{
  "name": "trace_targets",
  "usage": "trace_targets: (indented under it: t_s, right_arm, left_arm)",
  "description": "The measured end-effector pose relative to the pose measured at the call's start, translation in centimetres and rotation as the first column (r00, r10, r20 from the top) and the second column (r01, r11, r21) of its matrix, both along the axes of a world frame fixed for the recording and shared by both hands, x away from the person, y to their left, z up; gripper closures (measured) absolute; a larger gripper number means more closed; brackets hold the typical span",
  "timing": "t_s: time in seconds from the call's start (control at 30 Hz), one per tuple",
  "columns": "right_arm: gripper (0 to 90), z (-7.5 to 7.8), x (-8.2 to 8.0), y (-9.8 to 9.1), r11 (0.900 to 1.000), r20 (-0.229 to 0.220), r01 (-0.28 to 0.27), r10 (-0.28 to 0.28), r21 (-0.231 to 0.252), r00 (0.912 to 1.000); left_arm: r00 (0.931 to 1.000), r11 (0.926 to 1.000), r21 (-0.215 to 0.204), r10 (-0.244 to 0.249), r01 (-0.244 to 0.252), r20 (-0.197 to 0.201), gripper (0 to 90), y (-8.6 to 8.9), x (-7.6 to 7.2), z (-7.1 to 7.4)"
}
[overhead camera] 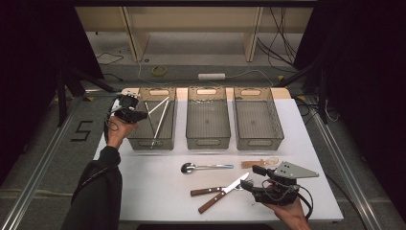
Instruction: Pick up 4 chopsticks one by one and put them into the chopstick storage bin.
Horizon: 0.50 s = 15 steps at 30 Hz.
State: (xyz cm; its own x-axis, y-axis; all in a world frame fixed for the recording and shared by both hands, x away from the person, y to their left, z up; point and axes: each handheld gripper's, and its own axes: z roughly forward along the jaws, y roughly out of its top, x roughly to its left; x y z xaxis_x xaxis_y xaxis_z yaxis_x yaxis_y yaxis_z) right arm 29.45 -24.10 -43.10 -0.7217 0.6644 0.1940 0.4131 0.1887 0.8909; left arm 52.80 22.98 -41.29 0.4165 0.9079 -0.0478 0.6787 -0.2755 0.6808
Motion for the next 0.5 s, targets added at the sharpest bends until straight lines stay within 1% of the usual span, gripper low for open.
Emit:
trace_targets:
  t_s: [0.1, 0.13, 0.2, 0.27, 0.33, 0.43, 0.5]
  right_arm:
    - [29.6, 0.0, 0.0, 0.0, 1.0, -0.001, -0.002, 0.002, -0.002, 1.0]
    - [29.6, 0.0, 0.0, 0.0, 1.0, 0.0, -0.003, 0.003, -0.003, 1.0]
    - [29.5, 0.0, 0.0, 0.0, 1.0, -0.001, -0.003, 0.003, -0.002, 1.0]
    - [29.6, 0.0, 0.0, 0.0, 1.0, 0.001, -0.002, 0.002, 0.0, 1.0]
    - [29.6, 0.0, 0.0, 0.0, 1.0, 0.002, -0.002, 0.002, 0.0, 1.0]
    - [29.5, 0.0, 0.0, 0.0, 1.0, 0.002, -0.001, 0.001, 0.0, 1.0]
    - [29.5, 0.0, 0.0, 0.0, 1.0, 0.002, -0.001, 0.001, 0.0, 1.0]
  left_arm:
    - [0.9999, 0.9998, -0.011, -0.016, 0.016, -0.003, 83.7, -0.2, 0.2, -0.2]
    - [0.9999, 0.9998, -0.016, -0.016, 0.016, 0.005, 82.9, -0.3, 0.2, -0.2]
    - [0.9997, 0.9993, -0.035, -0.009, 0.009, 0.023, 75.4, -0.5, 0.1, -0.1]
    - [0.9997, 0.9989, -0.044, -0.014, 0.015, 0.02, 67.2, -0.6, 0.1, 0.2]
    - [0.9992, 0.9971, -0.067, -0.033, 0.034, 0.023, 62.5, -0.7, -0.2, 0.5]
    - [0.9981, 0.992, -0.112, -0.056, 0.058, 0.024, 53.4, -1.0, -0.9, 1.1]
    - [0.9969, 0.9873, -0.139, -0.073, 0.077, 0.027, 48.4, -1.2, -1.5, 1.4]
